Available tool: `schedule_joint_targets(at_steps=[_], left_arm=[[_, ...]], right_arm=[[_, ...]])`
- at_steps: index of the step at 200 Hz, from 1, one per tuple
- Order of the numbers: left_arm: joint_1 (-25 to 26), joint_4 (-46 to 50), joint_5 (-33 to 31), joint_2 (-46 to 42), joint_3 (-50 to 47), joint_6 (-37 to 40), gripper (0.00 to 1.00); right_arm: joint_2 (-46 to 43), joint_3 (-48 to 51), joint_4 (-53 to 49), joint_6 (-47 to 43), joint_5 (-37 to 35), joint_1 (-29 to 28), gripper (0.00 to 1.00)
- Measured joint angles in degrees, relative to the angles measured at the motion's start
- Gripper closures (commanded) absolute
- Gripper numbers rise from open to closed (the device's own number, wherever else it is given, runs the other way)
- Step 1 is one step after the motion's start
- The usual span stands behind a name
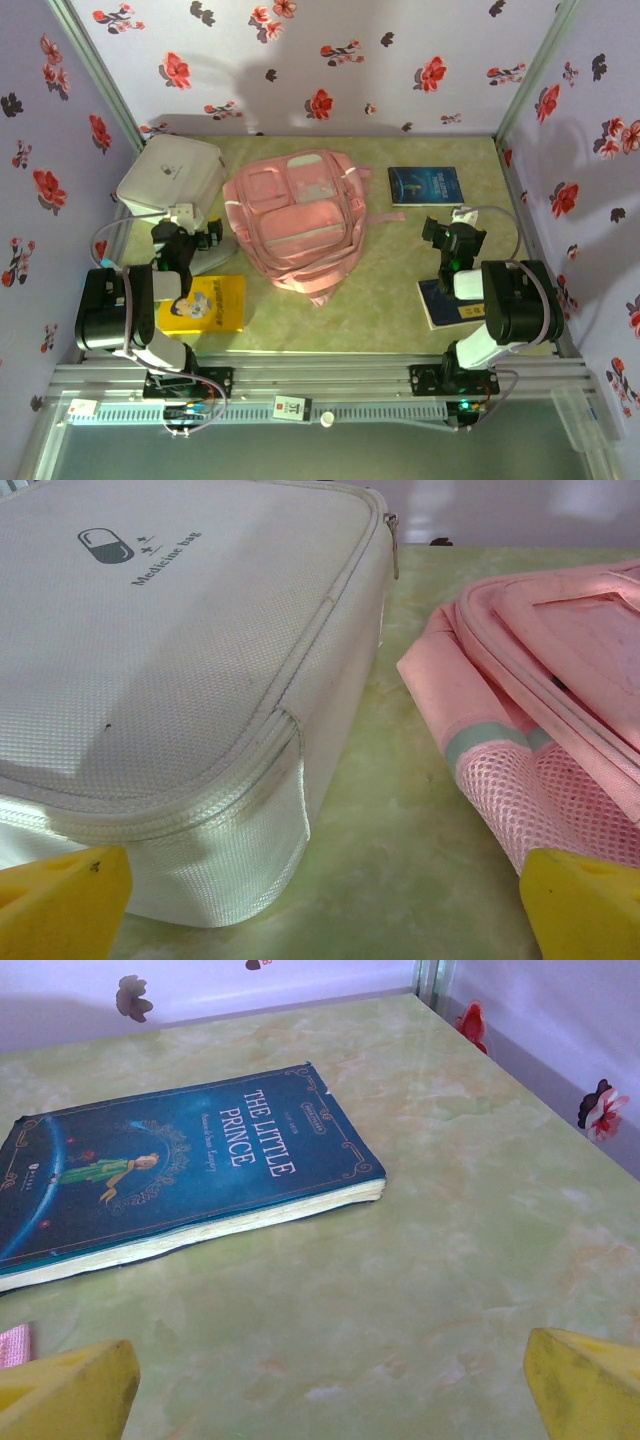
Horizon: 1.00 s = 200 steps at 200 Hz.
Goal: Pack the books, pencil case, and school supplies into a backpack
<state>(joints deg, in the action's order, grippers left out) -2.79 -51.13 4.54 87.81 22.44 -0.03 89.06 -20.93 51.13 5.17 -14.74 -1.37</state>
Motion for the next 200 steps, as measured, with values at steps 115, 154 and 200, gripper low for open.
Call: schedule_joint_targets(at_steps=[115, 154, 200], left_arm=[[0.0, 13.8, -12.1, -22.5, -0.2, -9.5, 0.00], [0.3, 34.6, -13.9, -27.0, 15.9, -20.9, 0.00], [5.0, 48.1, -2.3, -24.4, 23.8, -28.0, 0.00]], right_arm=[[-19.1, -17.4, -38.8, 16.3, -5.5, -0.3, 0.01], [-11.5, -29.3, -51.7, 24.8, 1.6, -4.9, 0.01], [2.7, -38.8, -56.2, 29.4, 10.2, -16.2, 0.06]])
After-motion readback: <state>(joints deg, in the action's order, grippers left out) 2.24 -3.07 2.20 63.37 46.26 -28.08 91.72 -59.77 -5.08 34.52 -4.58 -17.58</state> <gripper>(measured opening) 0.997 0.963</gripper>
